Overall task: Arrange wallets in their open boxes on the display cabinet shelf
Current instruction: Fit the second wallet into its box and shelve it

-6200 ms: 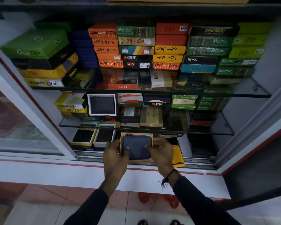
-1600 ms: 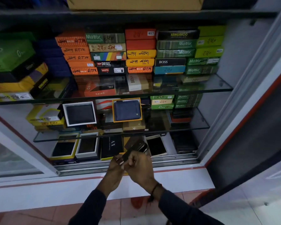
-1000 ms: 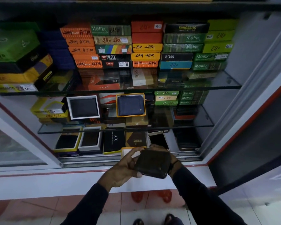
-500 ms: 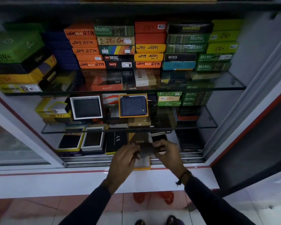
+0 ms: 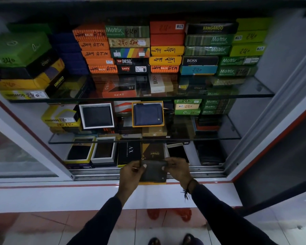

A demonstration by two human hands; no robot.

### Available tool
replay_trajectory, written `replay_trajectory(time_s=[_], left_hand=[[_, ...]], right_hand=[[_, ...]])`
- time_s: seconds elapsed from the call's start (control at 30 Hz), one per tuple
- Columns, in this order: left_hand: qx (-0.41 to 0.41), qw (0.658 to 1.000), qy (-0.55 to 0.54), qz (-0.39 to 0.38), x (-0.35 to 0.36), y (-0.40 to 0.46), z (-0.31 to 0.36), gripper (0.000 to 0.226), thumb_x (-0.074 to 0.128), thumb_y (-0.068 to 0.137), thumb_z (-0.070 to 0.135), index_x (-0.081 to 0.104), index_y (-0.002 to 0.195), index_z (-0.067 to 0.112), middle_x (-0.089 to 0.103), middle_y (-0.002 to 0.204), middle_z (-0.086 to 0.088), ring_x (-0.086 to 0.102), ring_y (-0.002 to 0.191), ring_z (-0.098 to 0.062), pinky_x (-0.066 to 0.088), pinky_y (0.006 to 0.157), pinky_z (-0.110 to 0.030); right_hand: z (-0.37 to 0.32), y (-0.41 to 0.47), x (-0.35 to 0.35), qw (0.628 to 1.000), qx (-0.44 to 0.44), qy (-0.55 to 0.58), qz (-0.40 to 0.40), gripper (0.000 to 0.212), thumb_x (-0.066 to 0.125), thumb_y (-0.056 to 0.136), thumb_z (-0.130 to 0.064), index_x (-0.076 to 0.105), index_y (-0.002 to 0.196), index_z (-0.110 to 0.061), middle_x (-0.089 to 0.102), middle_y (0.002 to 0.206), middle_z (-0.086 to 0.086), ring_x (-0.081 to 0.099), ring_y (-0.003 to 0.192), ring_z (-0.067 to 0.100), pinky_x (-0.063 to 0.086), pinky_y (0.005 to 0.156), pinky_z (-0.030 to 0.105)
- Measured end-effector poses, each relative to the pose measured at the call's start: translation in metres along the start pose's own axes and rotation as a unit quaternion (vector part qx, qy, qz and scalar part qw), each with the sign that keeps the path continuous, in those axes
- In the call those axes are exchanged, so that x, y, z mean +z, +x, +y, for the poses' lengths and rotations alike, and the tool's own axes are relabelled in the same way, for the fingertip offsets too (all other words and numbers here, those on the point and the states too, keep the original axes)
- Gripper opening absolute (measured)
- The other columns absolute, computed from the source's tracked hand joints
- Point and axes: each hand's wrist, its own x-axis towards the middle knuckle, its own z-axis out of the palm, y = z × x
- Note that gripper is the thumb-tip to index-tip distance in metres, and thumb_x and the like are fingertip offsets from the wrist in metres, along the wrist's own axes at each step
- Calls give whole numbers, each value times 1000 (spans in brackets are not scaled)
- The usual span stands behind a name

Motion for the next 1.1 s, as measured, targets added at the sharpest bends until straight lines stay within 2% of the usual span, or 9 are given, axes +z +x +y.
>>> replay_trajectory(time_s=[0.07,0.13,0.23,0.3,0.43,0.6,0.8,0.87,1.1], left_hand=[[-29,997,69,-8,4,10,-9,14,74,89,23,77,91,9,70,82,4,67,80,-14,41,60,-9],[-62,988,141,-12,10,21,-29,18,75,85,29,73,86,11,69,81,-1,69,78,-19,39,56,-12],[-131,981,143,-30,18,36,-60,44,76,79,43,63,106,11,70,97,-8,70,83,-25,57,59,-31],[-161,975,137,-63,17,32,-48,32,72,85,39,67,98,10,73,91,-9,70,79,-24,63,66,-40],[-122,980,137,-79,10,15,-11,19,71,88,28,68,95,12,70,91,-6,69,90,-27,59,72,-36],[0,996,87,-32,6,-15,46,21,74,88,28,54,96,26,65,93,2,66,88,-20,47,58,-20],[152,986,53,42,18,-7,120,29,70,90,36,59,114,23,64,110,3,60,96,-12,58,76,-31],[183,978,66,75,26,13,146,31,70,90,35,61,115,19,65,110,-1,61,96,-16,56,77,-34],[143,978,143,56,66,94,194,30,68,93,28,64,119,16,70,114,-8,69,99,-20,58,74,-27]], right_hand=[[-4,8,11,994,42,-99,5,25,86,66,-13,73,84,-22,75,103,10,70,96,23,58,87,36],[0,14,23,984,59,-168,12,34,85,68,-15,70,100,-13,72,105,5,67,95,17,54,77,25],[10,16,32,979,108,-175,9,51,85,68,-19,62,113,-12,69,111,5,66,106,23,57,83,30],[13,17,33,979,126,-162,8,46,84,70,-20,64,110,-10,70,110,6,66,105,24,56,84,31],[9,6,17,988,83,-120,39,26,86,66,-17,72,87,-13,75,97,6,71,93,24,60,83,39],[-14,-32,-31,992,-11,42,121,37,85,63,2,70,86,-23,73,92,9,71,92,33,58,86,50],[-77,-29,-88,971,-88,46,218,40,87,64,-6,70,97,-21,74,86,-2,71,75,7,61,66,28],[-98,-12,-102,961,-127,52,241,41,85,67,-4,69,104,-13,74,91,2,71,80,12,60,68,30],[-116,66,-127,939,-110,48,323,39,85,65,-3,70,100,-10,76,96,12,73,87,25,64,71,43]])
